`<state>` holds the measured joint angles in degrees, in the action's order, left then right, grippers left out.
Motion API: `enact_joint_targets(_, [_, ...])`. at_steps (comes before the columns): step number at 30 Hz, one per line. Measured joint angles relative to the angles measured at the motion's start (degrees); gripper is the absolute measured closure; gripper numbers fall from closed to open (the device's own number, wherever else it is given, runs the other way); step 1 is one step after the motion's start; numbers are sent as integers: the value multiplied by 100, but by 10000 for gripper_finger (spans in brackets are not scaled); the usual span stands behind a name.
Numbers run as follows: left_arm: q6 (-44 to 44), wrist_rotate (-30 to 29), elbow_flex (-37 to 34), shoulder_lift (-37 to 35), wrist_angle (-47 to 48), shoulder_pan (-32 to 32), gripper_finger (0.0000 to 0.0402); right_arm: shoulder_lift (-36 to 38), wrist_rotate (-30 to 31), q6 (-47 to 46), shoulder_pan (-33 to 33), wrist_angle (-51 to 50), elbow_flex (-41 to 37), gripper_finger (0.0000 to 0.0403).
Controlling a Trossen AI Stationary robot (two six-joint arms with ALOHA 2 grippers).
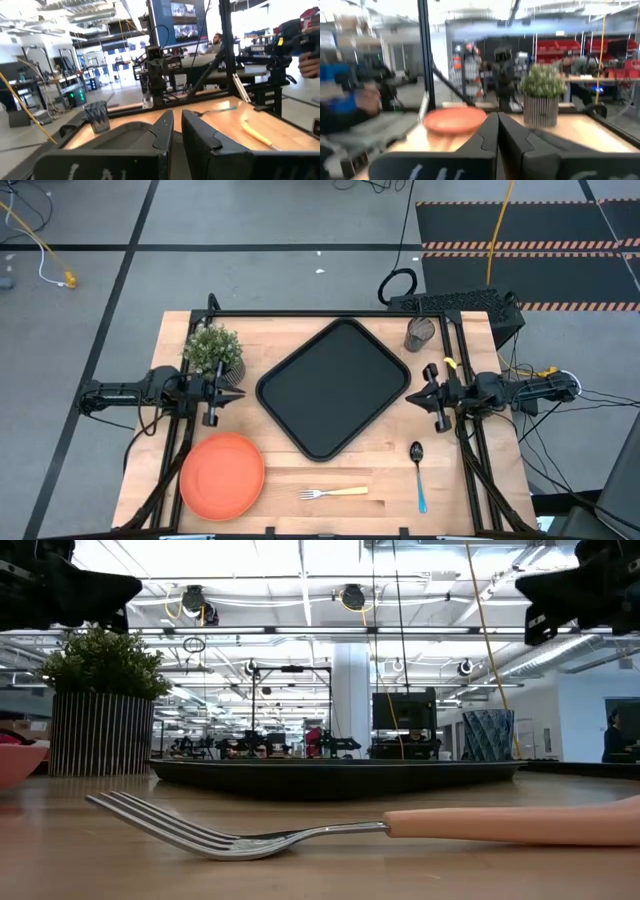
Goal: Pick and place plate/cup/fork/spoon on tray
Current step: Put the orange plate on the black serving tray
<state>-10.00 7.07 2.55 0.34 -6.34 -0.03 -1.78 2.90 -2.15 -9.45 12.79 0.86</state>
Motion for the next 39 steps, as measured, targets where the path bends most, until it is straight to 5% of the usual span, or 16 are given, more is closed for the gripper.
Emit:
enact_joint_targets(10, [127,-9,0,0,28,0,360,-2,0,-509,-2,353,0,403])
enact_joint_targets(19, [-151,-44,1,0,-581,0,360,0,208,-7,2,508,0,403])
enact_joint_targets(28, [-88,-1179,2,73,-241,0,360,-225,559,-880,4,-445,0,403])
enact_joint_targets(39, [242,-1300,0,731,-440,0,360,-773,636,-371,2,390,0,403])
